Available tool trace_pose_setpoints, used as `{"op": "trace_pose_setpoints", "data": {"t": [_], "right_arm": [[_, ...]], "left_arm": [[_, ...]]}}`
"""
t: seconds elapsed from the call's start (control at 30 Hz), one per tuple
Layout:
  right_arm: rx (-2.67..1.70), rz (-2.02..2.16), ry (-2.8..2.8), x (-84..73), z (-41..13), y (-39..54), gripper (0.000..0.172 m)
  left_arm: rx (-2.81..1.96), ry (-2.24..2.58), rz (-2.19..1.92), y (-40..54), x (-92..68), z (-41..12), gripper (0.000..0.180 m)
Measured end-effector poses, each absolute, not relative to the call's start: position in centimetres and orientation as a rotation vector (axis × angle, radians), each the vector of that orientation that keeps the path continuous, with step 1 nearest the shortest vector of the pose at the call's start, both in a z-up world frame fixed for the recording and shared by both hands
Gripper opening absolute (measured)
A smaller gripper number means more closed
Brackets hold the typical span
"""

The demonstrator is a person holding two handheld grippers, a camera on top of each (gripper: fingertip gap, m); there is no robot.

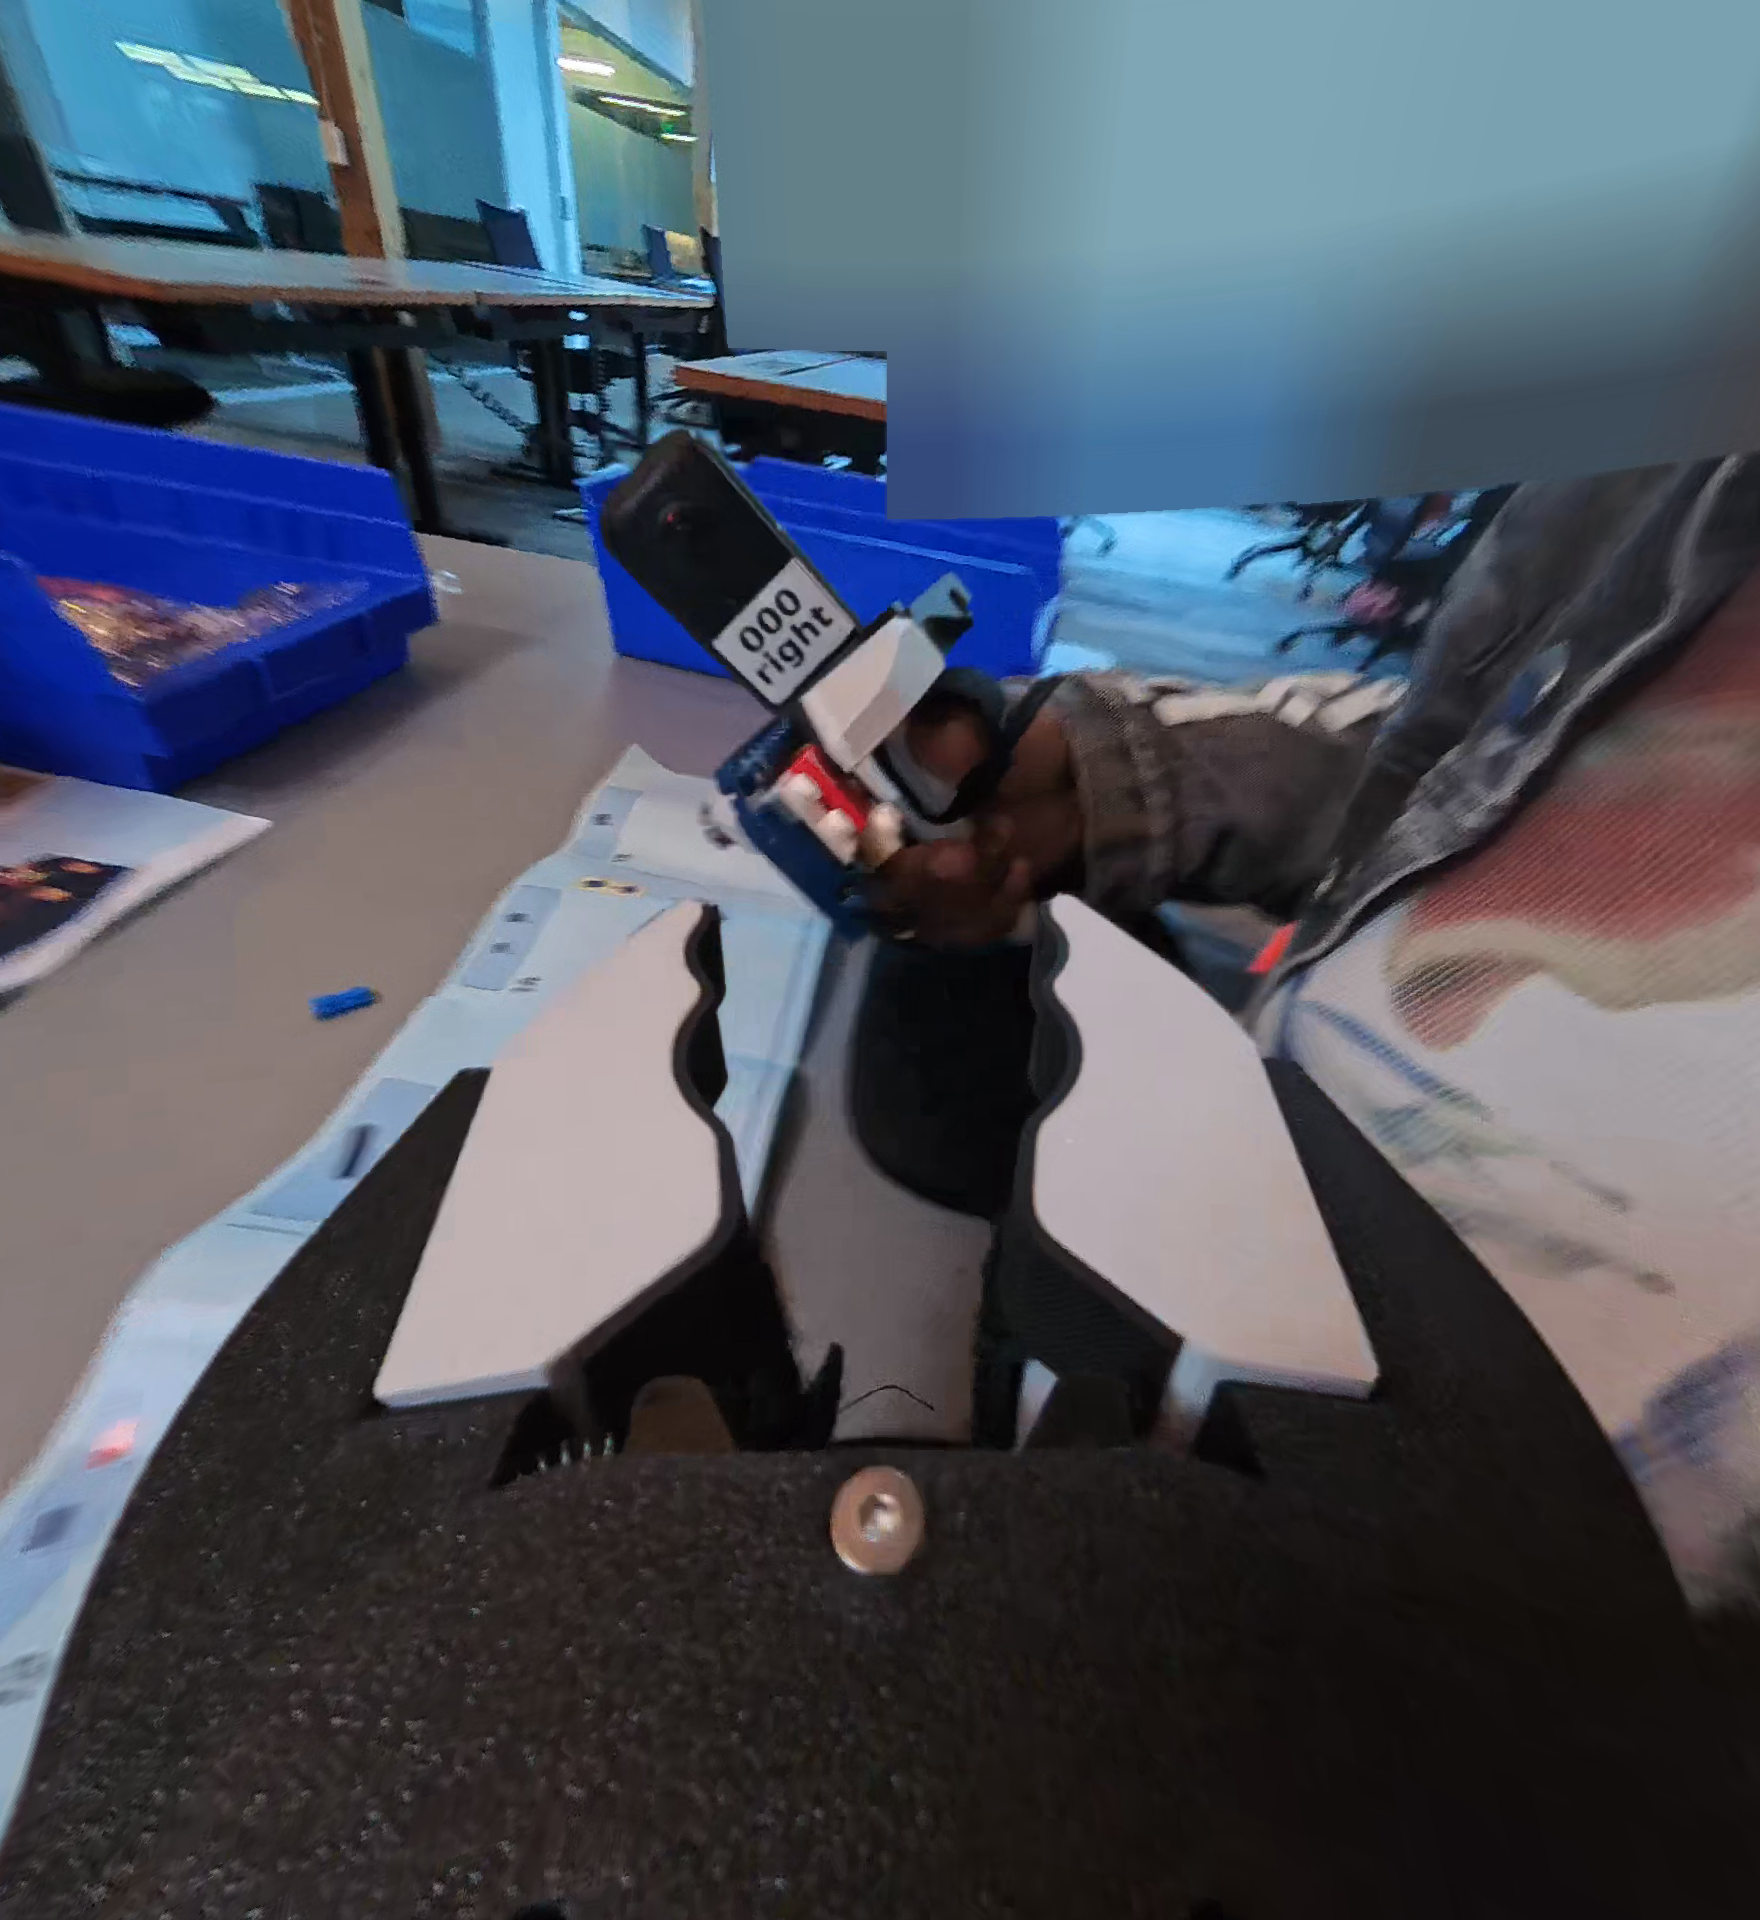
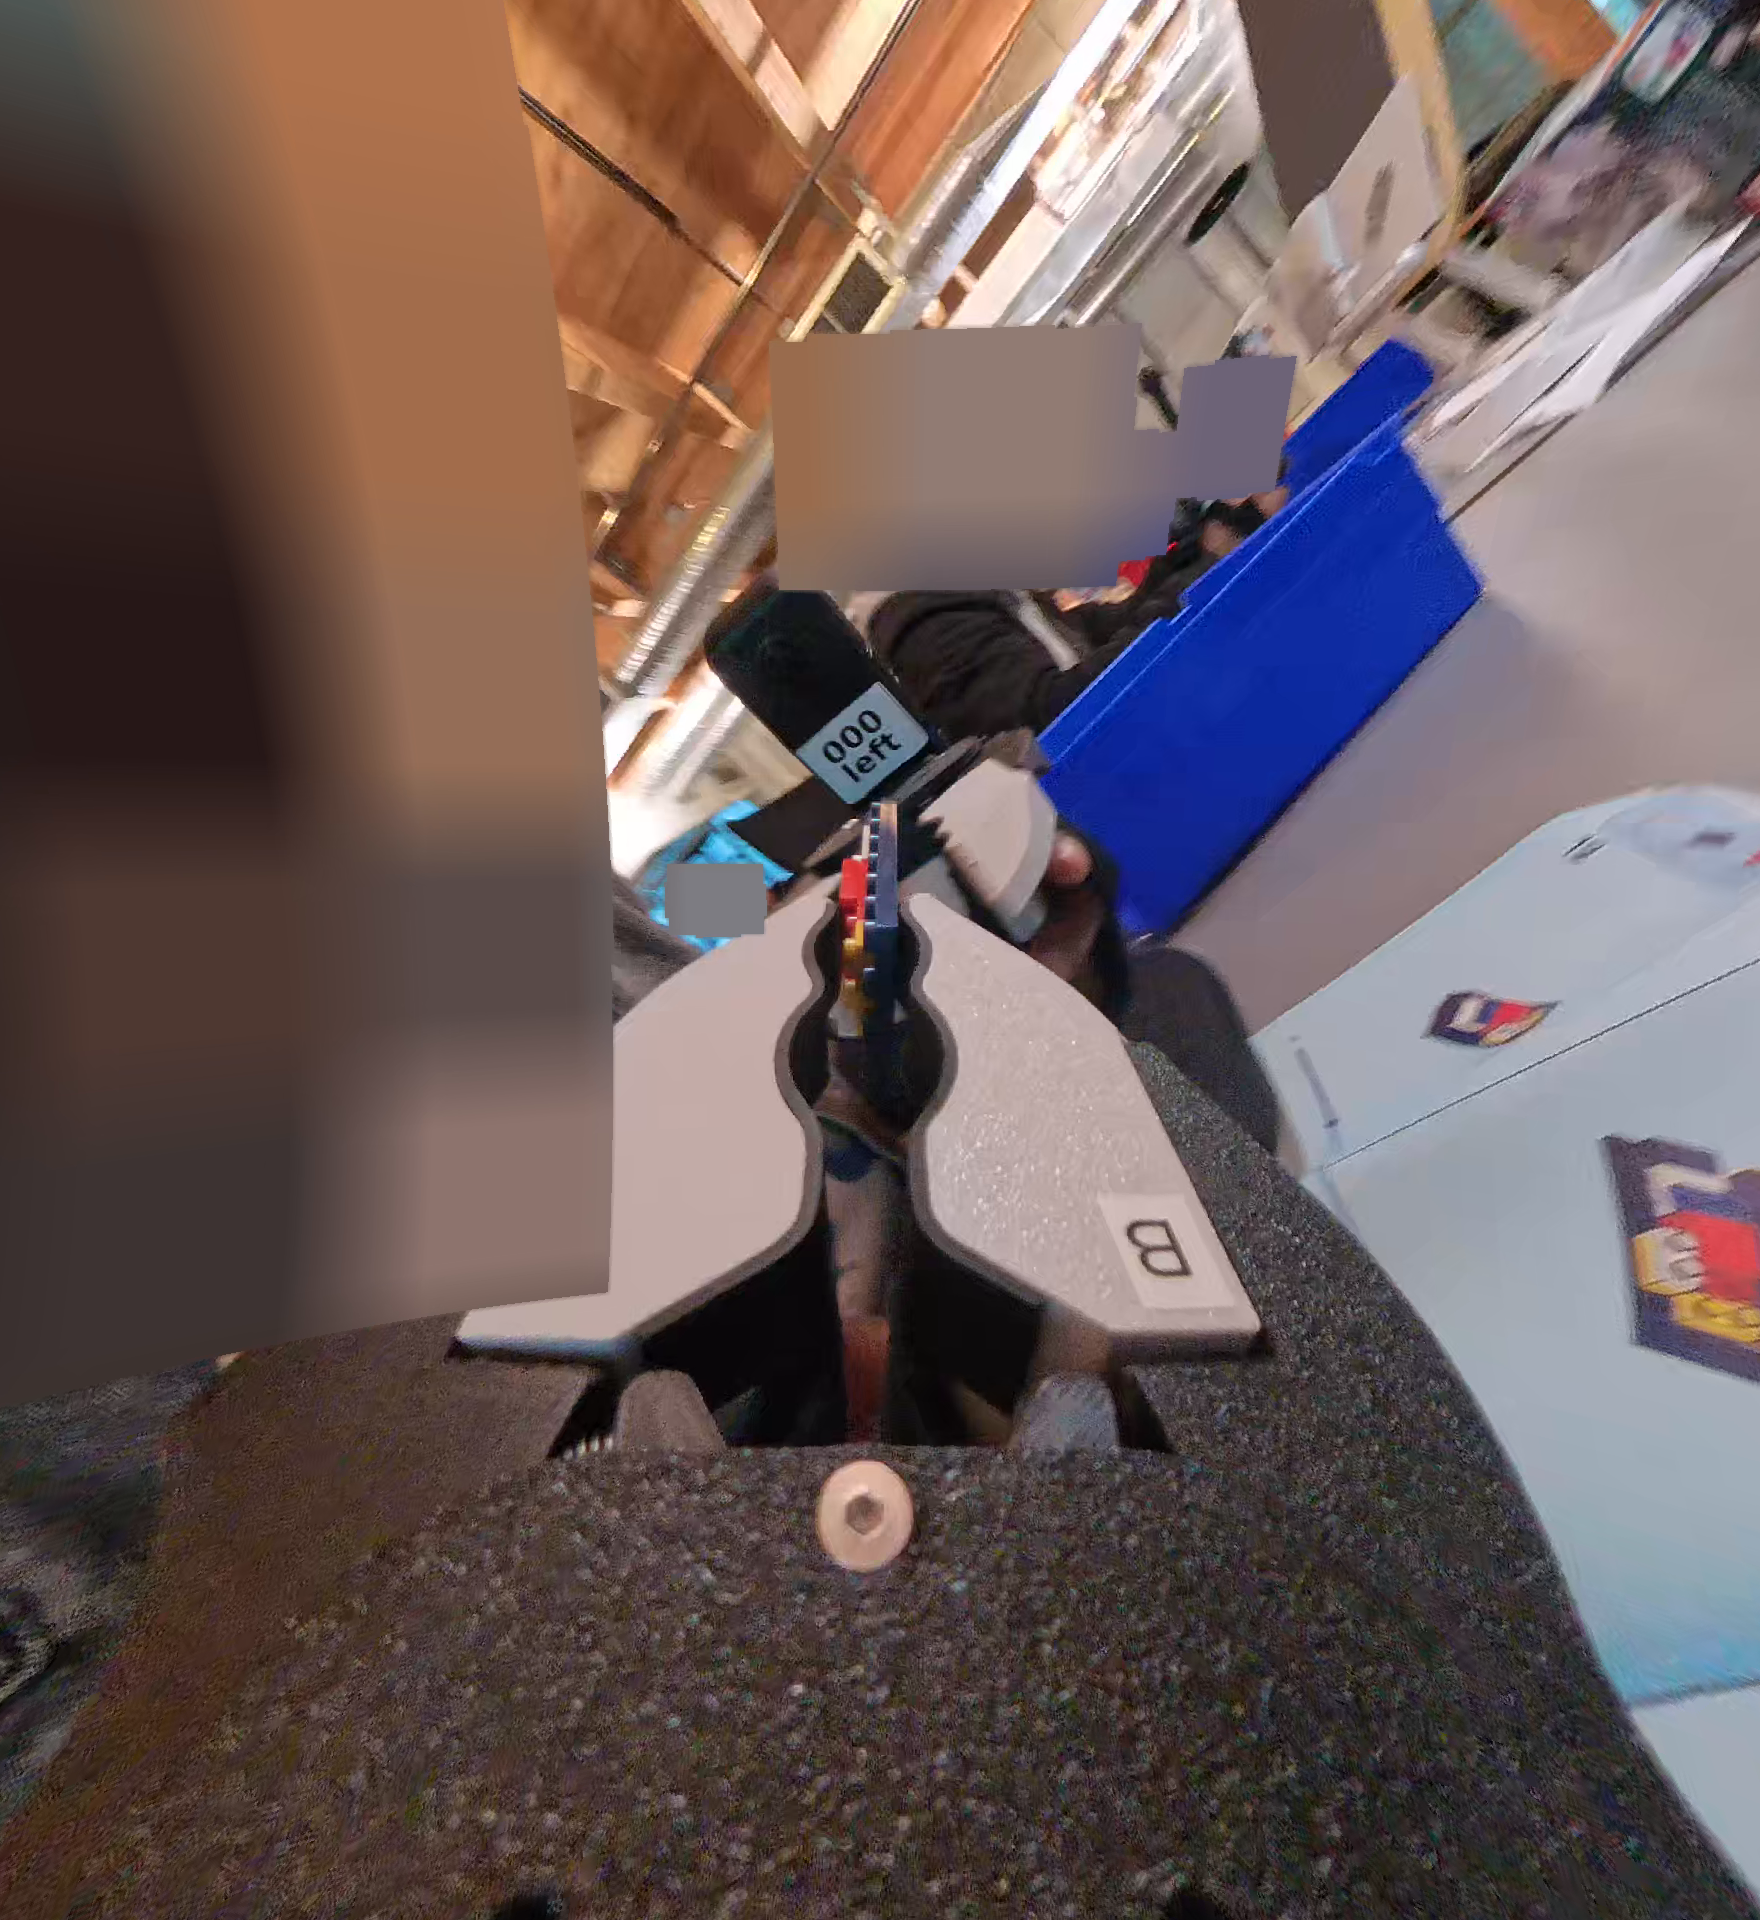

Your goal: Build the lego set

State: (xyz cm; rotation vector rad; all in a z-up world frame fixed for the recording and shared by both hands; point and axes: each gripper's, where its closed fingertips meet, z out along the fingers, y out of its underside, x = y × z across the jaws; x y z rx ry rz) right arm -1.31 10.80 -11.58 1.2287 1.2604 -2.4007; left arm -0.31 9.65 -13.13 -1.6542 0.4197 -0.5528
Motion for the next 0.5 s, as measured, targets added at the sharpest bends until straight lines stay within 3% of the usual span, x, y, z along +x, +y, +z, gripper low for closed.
{"op": "trace_pose_setpoints", "data": {"t": [0.1, 0.27, 0.4, 0.47, 0.5], "right_arm": [[1.192, -2.301, 1.110, -1.3, -12.0, 10.4, 0.009], [1.159, -2.146, 1.036, -1.1, -12.4, 9.5, 0.009], [1.161, -2.086, 1.027, -1.3, -12.2, 9.3, 0.009], [1.171, -2.068, 1.035, -1.4, -12.2, 9.3, 0.009], [1.177, -2.051, 1.051, -1.4, -12.3, 9.2, 0.009]], "left_arm": [[-1.595, 0.543, -0.278, 10.2, -1.0, -13.3, 0.064], [-1.538, 0.656, -0.161, 10.2, -0.8, -13.4, 0.034], [-1.507, 0.598, -0.260, 9.8, -0.7, -13.0, 0.034], [-1.492, 0.575, -0.305, 9.7, -0.5, -12.8, 0.048], [-1.484, 0.567, -0.305, 9.7, -0.6, -12.7, 0.047]]}}
